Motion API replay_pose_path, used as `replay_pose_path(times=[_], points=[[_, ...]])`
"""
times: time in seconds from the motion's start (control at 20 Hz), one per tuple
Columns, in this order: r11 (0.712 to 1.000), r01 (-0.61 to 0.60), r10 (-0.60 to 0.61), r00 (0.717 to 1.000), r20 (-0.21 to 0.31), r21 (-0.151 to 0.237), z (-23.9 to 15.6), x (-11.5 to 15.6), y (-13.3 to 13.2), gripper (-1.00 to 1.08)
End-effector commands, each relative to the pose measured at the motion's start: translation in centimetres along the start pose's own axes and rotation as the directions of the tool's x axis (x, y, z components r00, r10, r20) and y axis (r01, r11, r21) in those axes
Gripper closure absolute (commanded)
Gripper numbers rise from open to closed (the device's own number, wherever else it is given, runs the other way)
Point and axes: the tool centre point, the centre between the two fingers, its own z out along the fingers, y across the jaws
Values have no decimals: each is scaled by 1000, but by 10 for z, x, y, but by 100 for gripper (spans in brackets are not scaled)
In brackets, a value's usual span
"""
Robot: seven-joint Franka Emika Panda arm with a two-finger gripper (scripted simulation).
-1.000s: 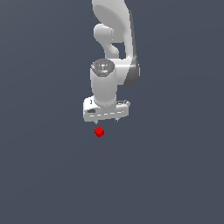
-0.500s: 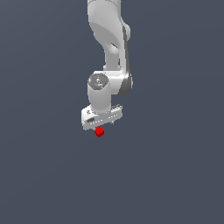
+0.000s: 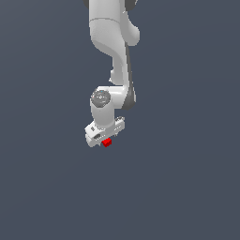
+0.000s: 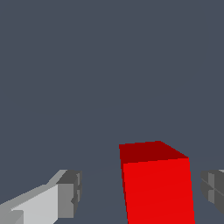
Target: Pick up the red cube and move it to a goal position.
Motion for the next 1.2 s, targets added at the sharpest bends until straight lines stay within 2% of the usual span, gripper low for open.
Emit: replay_pose_path(times=[0.0,0.35,0.7,0.75,1.15], points=[[999,38,-38,999,-1,-1,8,-1,3,-92],[996,92,-92,996,0,-2,21,-3,8,-92],[996,89,-89,996,0,-2,20,-3,8,-92],[996,89,-89,996,0,-2,20,-3,8,108],[996,89,-89,996,0,-2,20,-3,8,108]])
